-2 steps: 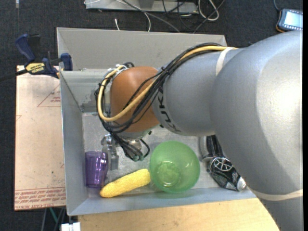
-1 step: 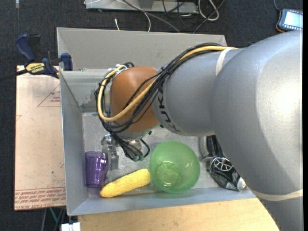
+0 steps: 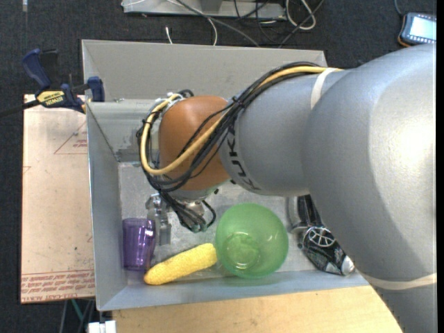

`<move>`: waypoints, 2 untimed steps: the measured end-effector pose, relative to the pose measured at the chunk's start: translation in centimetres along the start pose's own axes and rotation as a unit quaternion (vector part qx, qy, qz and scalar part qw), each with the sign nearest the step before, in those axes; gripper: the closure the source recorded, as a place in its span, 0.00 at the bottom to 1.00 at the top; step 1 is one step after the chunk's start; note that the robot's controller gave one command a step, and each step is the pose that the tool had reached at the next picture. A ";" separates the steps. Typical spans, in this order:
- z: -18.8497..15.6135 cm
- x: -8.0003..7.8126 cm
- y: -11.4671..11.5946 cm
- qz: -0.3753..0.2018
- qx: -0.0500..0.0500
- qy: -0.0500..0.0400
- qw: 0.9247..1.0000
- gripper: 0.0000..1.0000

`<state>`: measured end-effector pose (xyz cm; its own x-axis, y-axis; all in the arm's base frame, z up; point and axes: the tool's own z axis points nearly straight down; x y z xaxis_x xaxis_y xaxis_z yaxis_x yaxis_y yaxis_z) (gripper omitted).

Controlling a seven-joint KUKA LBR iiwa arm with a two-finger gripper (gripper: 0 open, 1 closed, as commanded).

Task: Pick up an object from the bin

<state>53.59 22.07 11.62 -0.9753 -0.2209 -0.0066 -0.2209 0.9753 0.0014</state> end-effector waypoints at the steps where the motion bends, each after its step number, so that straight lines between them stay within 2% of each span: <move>1: 0.0 0.0 0.0 0.000 0.000 0.000 1.000 1.00; 2: 0.0 0.0 0.0 0.000 0.000 0.000 1.000 1.00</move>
Offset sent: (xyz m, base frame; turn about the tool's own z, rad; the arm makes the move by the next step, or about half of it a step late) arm 0.0000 0.0000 0.0000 0.0000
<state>53.59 22.07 11.62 -0.9753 -0.2207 -0.0066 -0.2207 0.9753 0.0015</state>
